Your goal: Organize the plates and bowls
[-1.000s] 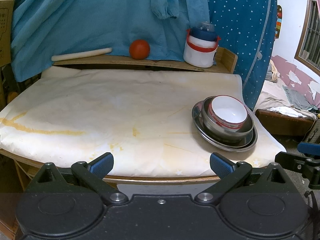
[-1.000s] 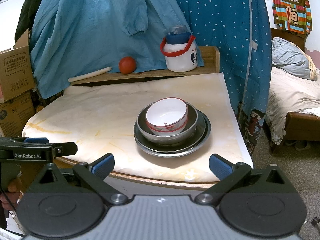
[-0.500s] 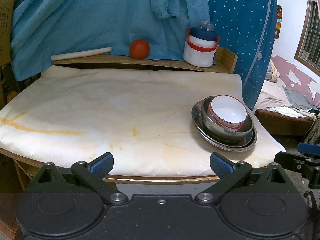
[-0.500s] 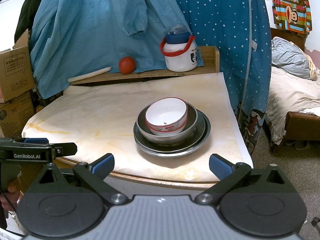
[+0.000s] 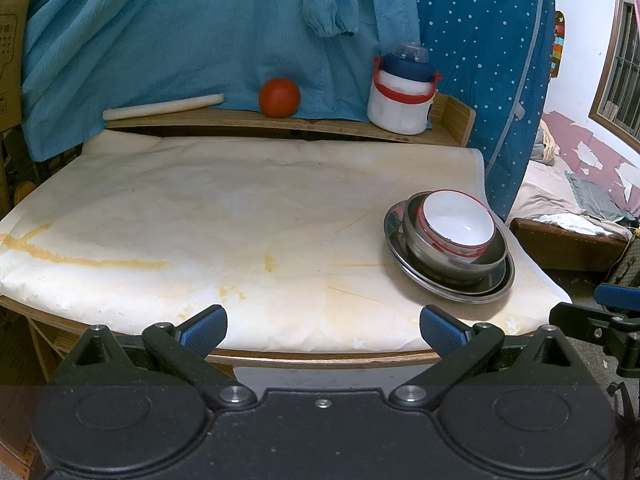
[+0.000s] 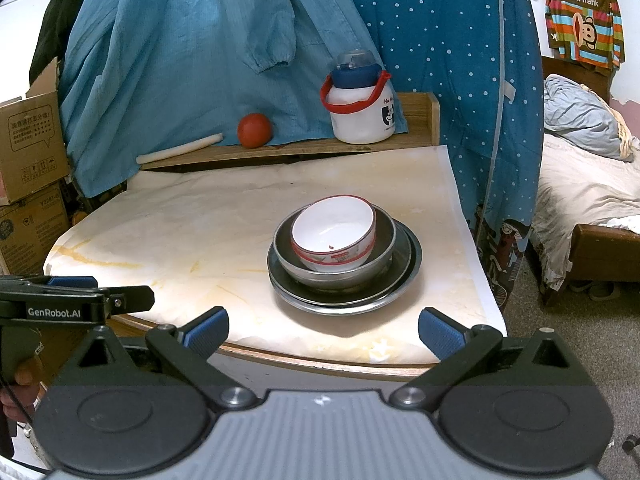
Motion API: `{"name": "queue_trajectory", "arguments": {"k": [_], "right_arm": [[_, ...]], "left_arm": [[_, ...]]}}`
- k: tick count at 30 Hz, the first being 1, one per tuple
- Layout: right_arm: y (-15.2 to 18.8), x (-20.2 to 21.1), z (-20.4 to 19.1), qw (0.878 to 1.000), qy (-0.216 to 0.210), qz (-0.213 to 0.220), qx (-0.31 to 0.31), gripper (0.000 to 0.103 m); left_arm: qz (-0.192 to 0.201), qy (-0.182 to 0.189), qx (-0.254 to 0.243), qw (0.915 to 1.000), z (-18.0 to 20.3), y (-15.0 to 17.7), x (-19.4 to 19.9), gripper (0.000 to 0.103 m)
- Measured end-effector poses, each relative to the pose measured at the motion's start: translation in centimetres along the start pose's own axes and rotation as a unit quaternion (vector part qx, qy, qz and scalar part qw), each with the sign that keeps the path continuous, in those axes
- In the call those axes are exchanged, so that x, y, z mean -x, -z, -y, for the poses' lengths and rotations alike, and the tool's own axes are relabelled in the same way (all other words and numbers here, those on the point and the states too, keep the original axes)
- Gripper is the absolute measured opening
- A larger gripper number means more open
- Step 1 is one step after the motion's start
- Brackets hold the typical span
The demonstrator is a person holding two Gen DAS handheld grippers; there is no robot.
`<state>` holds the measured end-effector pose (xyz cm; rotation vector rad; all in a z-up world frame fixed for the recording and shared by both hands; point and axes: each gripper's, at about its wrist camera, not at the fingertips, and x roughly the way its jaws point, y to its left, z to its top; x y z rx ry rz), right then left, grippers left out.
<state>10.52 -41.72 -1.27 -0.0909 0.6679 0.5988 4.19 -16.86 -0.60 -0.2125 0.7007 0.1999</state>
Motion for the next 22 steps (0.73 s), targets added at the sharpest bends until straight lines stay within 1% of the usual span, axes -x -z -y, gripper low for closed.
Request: {"name": "queue_trajectory", "arguments": {"k": [22], "right_arm": [[0.02, -0.01, 0.00, 1.000, 0.000, 0.000, 0.000, 0.103]], "left_arm": [[-0.001, 0.000, -0.001, 1.0000, 0.07, -0.03, -0.06, 0.102]]}}
